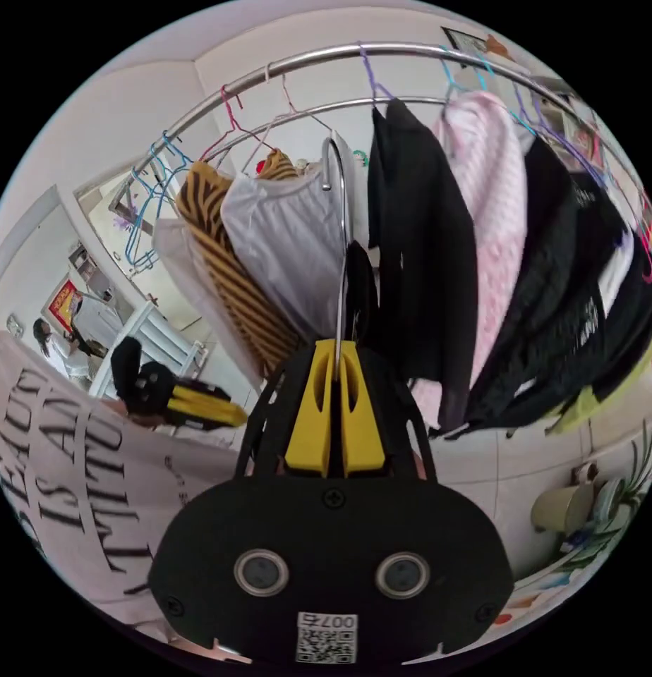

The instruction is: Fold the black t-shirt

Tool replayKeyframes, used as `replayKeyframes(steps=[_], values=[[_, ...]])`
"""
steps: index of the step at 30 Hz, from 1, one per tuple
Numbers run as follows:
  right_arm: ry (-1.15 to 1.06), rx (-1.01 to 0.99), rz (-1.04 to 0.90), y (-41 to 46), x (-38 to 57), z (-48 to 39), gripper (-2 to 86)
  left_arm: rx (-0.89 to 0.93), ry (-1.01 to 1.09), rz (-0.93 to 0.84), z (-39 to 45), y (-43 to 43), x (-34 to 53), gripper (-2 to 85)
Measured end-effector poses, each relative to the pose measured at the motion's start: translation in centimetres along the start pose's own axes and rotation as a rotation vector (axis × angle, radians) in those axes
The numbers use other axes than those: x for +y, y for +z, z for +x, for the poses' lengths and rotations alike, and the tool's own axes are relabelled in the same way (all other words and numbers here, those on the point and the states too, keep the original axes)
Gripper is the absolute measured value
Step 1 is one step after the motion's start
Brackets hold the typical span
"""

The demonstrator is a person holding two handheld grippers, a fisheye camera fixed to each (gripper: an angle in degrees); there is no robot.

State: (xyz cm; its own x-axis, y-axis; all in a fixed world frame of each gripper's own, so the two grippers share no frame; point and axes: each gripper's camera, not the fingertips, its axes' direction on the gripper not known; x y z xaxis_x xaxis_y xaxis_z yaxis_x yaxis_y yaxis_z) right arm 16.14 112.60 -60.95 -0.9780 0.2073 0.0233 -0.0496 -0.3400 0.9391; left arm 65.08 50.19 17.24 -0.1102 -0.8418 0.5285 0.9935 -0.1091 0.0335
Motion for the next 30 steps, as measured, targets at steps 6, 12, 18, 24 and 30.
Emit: replayKeyframes(steps=[6, 12, 18, 24, 30], values=[[0.237, 0.04, -0.008, -11.3, 16.9, 0.4, -0.4, -0.005, 0.24, 0.05, 3.0, 0.2, -7.1, 4.6], [0.455, 0.302, -0.005, -23.1, 29.2, -4.5, -0.3, 0.068, 0.371, 0.126, 9.1, 1.2, -17.3, 10.8], [0.615, 0.509, 0.016, -34.2, 40.0, -12.1, -0.3, 0.269, 0.643, 0.122, 20.7, 2.7, -25.5, 15.9], [0.675, 0.656, 0.147, -45.1, 49.7, -22.1, -0.2, 0.436, 1.013, 0.228, 34.9, 2.1, -28.9, 18.2], [0.697, 0.723, 0.28, -52.1, 58.1, -31.0, -0.2, 0.636, 1.237, 0.365, 46.4, -1.0, -30.2, 15.0]])
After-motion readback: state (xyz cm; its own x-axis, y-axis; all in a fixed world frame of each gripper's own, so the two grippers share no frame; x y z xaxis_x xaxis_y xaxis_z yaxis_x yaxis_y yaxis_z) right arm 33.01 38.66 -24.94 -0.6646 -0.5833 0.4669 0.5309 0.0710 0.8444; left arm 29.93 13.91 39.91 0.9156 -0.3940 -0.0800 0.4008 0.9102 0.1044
